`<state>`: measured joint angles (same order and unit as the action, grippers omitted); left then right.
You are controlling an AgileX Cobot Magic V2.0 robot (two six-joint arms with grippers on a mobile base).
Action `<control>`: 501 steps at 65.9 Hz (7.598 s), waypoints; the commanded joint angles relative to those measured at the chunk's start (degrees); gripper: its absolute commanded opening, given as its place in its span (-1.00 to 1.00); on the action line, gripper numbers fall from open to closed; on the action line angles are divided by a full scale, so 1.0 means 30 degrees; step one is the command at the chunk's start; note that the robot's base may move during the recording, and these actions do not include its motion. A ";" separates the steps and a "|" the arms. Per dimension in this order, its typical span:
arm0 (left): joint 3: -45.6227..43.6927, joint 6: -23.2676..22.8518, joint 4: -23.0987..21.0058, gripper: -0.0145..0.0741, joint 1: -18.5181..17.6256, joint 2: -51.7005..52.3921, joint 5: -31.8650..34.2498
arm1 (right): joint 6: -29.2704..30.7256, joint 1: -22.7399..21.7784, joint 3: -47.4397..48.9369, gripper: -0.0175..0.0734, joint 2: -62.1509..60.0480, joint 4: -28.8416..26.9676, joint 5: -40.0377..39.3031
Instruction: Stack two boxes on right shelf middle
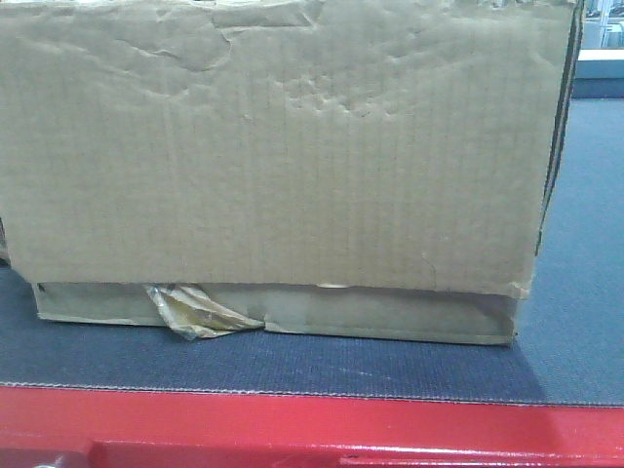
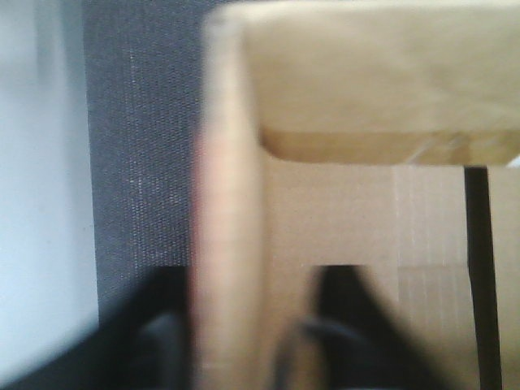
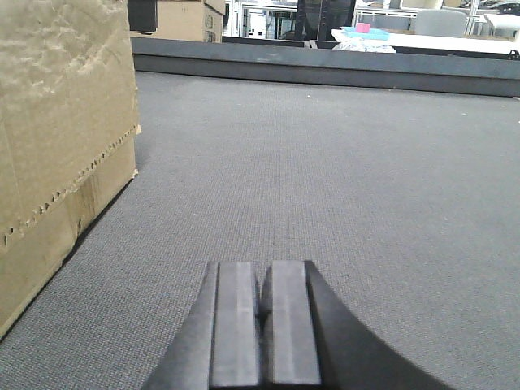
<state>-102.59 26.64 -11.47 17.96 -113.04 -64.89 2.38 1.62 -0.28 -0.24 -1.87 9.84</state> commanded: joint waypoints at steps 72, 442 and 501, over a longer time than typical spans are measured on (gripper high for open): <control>-0.3651 -0.6026 -0.4848 -0.92 -0.3306 0.8052 0.0602 | 0.0042 0.0049 0.0095 -0.97 0.0080 -0.0034 -0.0582; 0.0837 -1.1083 0.2151 0.57 -1.0853 0.5465 -0.1691 | -0.0794 0.6318 3.3031 0.64 2.9873 -0.0034 2.0041; 0.0837 -1.1083 0.2623 -0.13 -1.0976 0.3538 -0.1691 | -0.1034 0.6282 3.2929 -0.22 3.3931 -0.0034 2.0041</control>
<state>-100.31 -6.16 -5.84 -14.73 -101.00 -70.43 -0.60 20.53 98.36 101.74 -2.15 70.37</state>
